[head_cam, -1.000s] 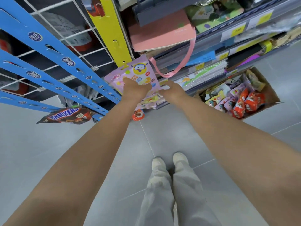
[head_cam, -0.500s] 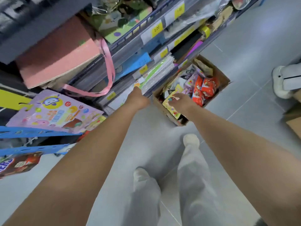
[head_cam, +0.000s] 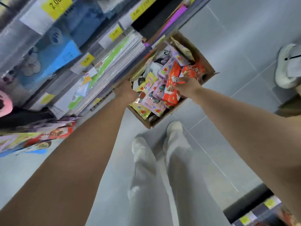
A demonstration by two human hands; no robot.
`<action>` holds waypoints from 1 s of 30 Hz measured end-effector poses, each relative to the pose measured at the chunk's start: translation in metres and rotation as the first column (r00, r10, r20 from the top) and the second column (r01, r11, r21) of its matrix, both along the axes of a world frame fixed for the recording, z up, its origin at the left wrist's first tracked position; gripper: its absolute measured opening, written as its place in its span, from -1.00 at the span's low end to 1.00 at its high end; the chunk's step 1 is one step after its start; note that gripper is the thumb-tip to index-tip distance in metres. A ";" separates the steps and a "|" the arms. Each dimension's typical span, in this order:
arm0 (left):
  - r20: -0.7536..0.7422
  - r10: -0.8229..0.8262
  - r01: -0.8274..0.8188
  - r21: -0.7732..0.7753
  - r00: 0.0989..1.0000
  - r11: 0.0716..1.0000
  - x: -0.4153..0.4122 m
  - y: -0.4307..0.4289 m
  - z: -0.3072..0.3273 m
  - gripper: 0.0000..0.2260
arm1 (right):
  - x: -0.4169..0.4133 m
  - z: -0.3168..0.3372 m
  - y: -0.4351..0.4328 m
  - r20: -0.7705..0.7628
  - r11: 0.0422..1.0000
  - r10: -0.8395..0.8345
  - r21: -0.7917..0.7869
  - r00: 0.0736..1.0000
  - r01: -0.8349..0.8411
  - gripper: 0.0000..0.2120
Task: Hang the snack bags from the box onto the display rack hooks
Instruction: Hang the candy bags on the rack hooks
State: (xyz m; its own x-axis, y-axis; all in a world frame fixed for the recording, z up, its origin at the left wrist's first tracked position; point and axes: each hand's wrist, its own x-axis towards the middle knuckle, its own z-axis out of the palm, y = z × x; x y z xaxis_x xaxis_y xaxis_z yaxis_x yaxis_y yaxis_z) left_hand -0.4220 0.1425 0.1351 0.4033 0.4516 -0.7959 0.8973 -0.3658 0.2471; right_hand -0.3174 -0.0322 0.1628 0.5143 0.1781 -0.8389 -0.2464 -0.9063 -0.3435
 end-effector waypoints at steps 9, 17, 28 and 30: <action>0.008 0.004 -0.003 -0.104 1.000 0.995 0.031 -0.015 -0.097 -0.69 | 0.021 -0.098 -0.006 -0.126 1.000 0.018 0.023 0.992 -0.016 -0.60; -0.015 0.008 -0.011 -0.219 1.000 0.976 0.052 -0.037 -0.187 -0.47 | 0.026 -0.176 -0.016 -0.156 0.986 -0.161 0.011 0.975 0.164 -0.64; -0.083 -0.025 0.024 -0.008 0.996 1.000 0.047 -0.046 -0.191 -0.69 | 0.037 -0.184 -0.028 -0.155 0.987 -0.145 -0.086 0.977 0.133 -0.84; -0.093 -0.002 0.004 0.021 0.996 1.000 0.036 -0.035 -0.173 -0.62 | 0.035 -0.172 -0.023 -0.172 0.989 -0.136 -0.082 0.976 0.123 -0.85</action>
